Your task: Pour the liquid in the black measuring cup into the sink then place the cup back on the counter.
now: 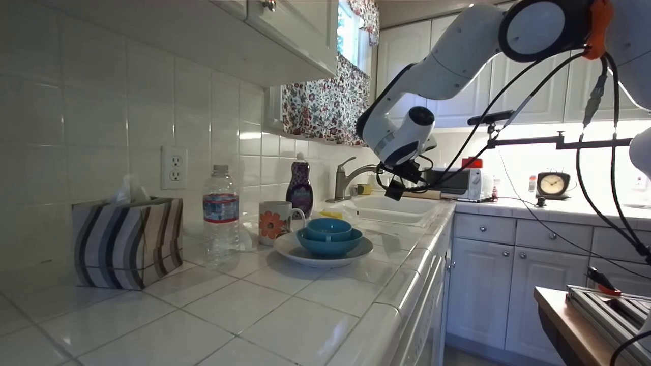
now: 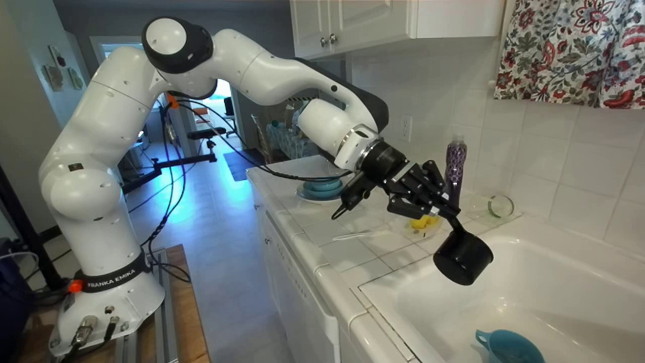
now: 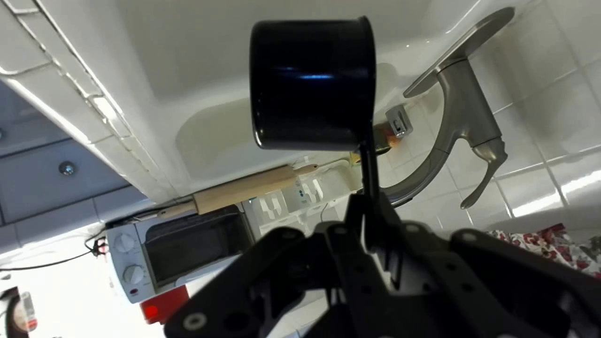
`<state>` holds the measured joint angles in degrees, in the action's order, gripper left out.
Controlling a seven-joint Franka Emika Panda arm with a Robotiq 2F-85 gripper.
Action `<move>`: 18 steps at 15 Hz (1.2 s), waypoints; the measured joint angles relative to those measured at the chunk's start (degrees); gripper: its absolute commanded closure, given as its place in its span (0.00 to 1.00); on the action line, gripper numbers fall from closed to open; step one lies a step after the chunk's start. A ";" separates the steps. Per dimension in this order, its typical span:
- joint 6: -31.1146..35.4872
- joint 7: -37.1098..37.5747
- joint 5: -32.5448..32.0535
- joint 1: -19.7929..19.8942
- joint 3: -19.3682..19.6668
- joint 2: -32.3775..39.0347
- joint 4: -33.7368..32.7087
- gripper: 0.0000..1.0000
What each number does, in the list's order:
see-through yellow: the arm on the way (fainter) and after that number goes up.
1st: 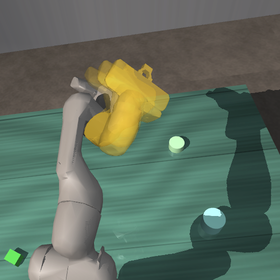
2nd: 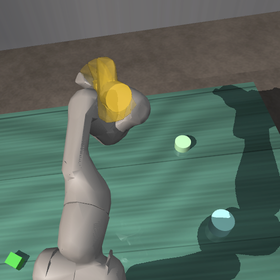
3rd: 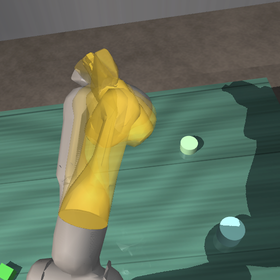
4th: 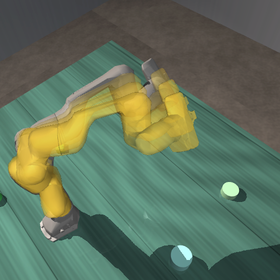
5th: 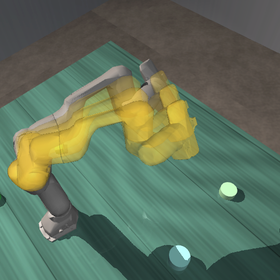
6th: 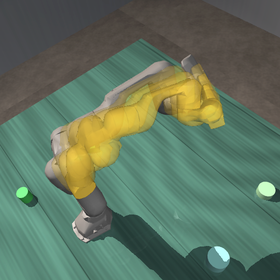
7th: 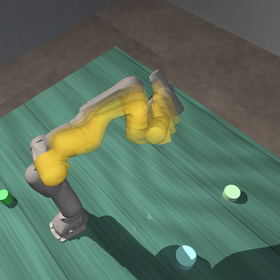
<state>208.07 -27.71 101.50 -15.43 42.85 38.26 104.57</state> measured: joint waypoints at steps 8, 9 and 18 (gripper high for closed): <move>9.24 25.97 -6.87 12.52 -18.12 -2.69 -1.35 0.98; 9.19 28.93 -6.95 12.42 -17.87 -2.67 -1.50 0.98; 8.21 60.86 -17.70 10.57 -16.74 -2.46 -3.19 0.91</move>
<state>216.28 33.16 83.79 -4.86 26.11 35.80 101.38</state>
